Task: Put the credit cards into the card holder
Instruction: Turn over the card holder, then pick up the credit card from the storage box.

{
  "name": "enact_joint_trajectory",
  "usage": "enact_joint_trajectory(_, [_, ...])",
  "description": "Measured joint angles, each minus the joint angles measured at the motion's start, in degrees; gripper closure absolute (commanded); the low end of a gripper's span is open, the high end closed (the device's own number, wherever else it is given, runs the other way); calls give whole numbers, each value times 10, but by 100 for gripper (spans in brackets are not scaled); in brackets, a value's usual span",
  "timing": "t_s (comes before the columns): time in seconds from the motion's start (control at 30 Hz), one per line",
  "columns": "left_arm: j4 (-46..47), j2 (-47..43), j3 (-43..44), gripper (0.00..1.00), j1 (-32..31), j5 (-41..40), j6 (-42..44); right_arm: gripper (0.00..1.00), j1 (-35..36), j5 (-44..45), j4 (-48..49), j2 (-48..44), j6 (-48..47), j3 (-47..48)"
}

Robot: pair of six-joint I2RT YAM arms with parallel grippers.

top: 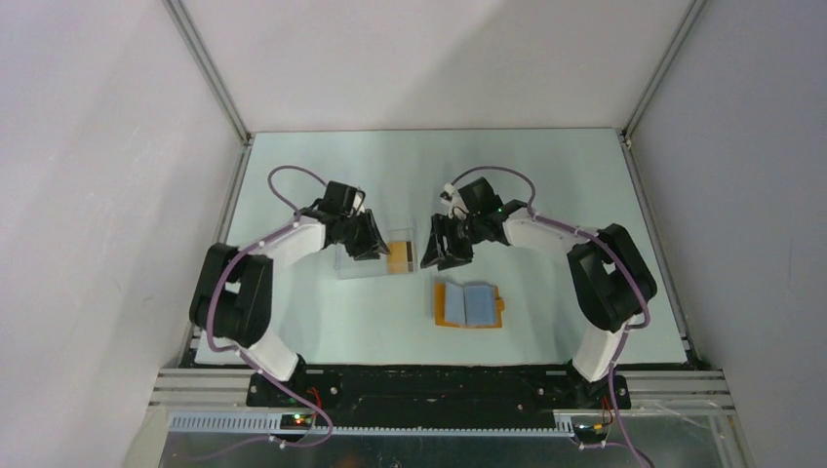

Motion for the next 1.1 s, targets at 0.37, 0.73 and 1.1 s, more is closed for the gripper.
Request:
enact_joint_trajectory(0.37, [3, 106, 81, 70, 0, 19, 28, 47, -32, -30, 0, 95, 7, 104])
enact_joint_trajectory(0.73, [10, 140, 95, 73, -1, 40, 42, 57, -15, -35, -35, 165, 12, 185])
enact_joint_trajectory(1.1, [18, 150, 103, 75, -21, 39, 43, 79, -2, -17, -67, 184, 6, 201])
